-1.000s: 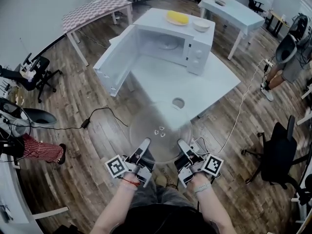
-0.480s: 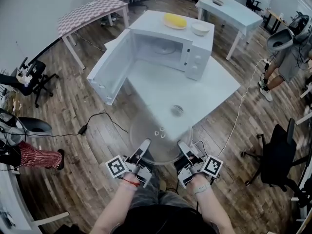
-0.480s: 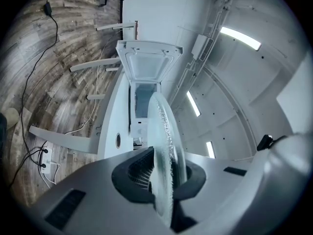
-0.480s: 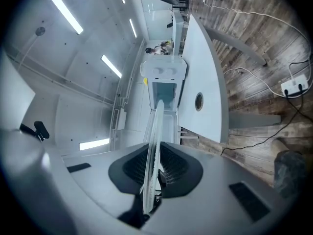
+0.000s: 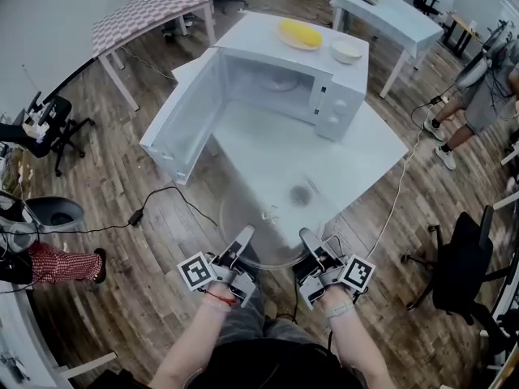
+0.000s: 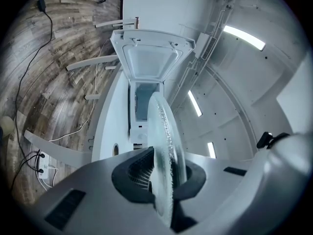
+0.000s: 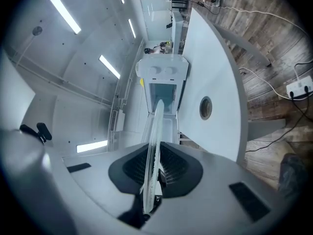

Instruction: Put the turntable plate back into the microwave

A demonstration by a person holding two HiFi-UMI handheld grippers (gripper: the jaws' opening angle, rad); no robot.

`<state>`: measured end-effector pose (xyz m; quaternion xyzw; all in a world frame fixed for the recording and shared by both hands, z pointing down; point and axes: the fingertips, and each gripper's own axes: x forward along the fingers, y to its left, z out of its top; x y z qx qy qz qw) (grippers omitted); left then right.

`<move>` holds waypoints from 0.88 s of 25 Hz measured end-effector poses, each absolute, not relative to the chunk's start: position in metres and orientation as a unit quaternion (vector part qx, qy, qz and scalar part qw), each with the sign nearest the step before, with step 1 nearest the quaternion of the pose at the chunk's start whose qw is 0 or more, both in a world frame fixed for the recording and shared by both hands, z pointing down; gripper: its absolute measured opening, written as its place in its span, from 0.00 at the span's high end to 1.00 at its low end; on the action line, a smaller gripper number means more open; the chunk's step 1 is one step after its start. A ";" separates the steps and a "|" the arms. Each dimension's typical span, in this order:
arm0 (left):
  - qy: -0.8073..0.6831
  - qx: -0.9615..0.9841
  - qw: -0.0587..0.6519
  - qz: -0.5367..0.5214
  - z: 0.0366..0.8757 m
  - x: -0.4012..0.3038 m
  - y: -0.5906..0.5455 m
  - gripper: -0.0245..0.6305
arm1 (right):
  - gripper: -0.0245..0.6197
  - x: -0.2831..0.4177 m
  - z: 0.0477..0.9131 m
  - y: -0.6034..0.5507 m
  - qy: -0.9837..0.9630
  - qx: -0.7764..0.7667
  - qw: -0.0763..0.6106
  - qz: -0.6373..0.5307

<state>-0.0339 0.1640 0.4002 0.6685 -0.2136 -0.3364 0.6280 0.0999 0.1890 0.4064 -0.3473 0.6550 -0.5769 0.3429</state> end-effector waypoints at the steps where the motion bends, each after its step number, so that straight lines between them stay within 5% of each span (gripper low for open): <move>1: -0.214 0.670 0.628 -0.335 0.401 -0.035 0.159 0.91 | 0.89 0.099 0.407 0.184 0.654 -0.348 0.343 -0.577; 22: -0.216 0.663 0.642 -0.318 0.417 -0.033 0.033 0.91 | 0.89 0.101 0.423 0.063 0.634 -0.375 0.352 -0.578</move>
